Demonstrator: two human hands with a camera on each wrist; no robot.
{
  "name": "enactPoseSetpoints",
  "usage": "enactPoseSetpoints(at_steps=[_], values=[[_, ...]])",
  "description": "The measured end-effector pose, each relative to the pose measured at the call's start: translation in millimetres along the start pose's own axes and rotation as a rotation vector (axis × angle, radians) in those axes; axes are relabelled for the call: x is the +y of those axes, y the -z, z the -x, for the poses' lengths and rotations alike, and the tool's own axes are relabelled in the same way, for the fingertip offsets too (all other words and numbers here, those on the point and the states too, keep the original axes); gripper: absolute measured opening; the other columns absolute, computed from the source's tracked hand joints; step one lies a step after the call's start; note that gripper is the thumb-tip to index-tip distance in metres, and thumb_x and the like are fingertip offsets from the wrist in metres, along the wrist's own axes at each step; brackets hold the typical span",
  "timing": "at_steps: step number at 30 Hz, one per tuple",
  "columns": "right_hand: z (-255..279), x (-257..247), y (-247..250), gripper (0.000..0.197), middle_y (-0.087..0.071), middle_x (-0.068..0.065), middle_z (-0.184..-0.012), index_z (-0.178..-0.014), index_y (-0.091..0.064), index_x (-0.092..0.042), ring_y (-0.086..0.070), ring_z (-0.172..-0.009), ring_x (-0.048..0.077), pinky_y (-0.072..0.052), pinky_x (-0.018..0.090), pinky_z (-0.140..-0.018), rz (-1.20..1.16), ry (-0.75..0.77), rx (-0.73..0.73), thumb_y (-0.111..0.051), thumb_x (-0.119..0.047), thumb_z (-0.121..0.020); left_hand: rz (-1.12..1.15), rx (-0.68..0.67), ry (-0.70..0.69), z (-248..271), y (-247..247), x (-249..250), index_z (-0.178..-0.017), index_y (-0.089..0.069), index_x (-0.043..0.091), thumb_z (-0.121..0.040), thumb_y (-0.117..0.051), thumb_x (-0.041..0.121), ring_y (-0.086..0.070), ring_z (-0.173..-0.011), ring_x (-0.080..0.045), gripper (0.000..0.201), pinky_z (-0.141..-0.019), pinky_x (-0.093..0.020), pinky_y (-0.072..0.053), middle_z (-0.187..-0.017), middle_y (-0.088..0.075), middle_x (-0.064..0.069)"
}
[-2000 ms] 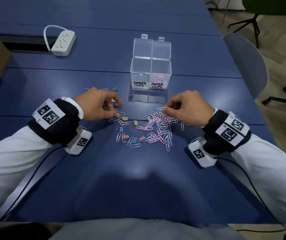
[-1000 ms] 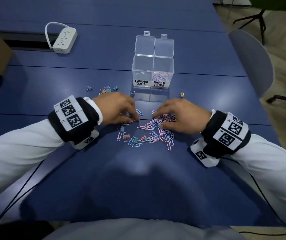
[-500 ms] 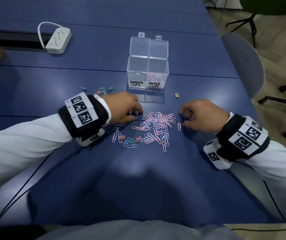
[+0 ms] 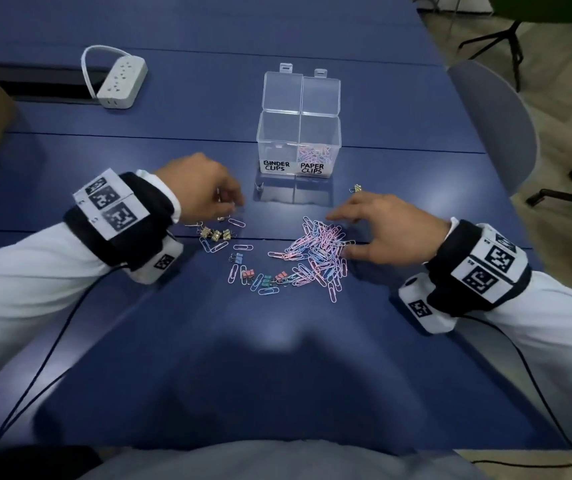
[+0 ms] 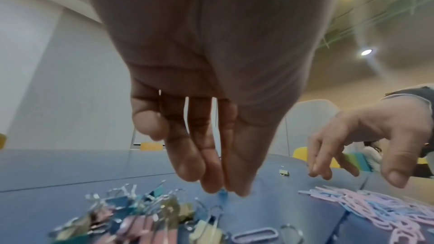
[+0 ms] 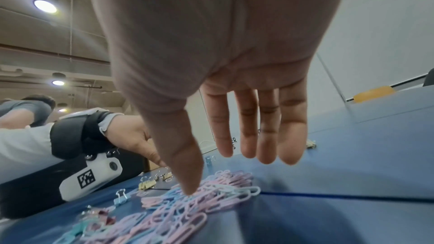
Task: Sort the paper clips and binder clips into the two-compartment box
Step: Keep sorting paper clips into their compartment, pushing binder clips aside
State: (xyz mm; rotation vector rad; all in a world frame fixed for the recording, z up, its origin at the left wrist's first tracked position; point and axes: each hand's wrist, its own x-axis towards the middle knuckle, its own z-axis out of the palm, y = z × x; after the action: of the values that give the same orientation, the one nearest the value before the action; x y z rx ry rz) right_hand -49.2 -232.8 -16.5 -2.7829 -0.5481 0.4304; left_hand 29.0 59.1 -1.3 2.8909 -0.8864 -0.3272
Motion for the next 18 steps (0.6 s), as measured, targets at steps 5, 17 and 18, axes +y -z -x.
enactPoseSetpoints(at_steps=[5,17,18], values=[[-10.2,-9.0,-7.3,0.056,-0.059,0.000,-0.118,-0.130,-0.054,-0.031,-0.055,-0.111,0.020,-0.044,0.038,-0.097,0.067,0.051,-0.030,-0.068,-0.045,-0.078,-0.017,-0.038,-0.029,5.6,-8.4,7.1,-0.091,-0.073,0.035,-0.079,-0.067,0.040,-0.063,-0.082,-0.015,0.014,-0.072,-0.029,-0.052,-0.080,-0.063,0.014],[-5.9,-9.4,-7.9,0.048,-0.064,0.003,-0.111,-0.125,-0.061,-0.024,-0.060,-0.101,0.021,-0.048,0.041,-0.093,0.024,0.065,0.025,-0.068,-0.042,-0.081,-0.244,-0.082,-0.296,4.1,-15.1,32.8,-0.104,-0.071,0.039,-0.082,-0.057,0.053,-0.045,-0.103,-0.016,0.029,-0.081,-0.031,-0.034,-0.109,-0.055,0.009],[-5.8,-9.0,-7.7,0.048,-0.064,0.003,-0.111,-0.125,-0.061,-0.023,-0.060,-0.100,0.021,-0.048,0.040,-0.093,0.015,0.067,0.032,-0.068,-0.041,-0.081,-0.219,-0.085,-0.310,5.0,-15.7,34.0,-0.105,-0.070,0.040,-0.081,-0.058,0.055,-0.045,-0.103,-0.016,0.031,-0.082,-0.032,-0.036,-0.110,-0.055,0.009]])
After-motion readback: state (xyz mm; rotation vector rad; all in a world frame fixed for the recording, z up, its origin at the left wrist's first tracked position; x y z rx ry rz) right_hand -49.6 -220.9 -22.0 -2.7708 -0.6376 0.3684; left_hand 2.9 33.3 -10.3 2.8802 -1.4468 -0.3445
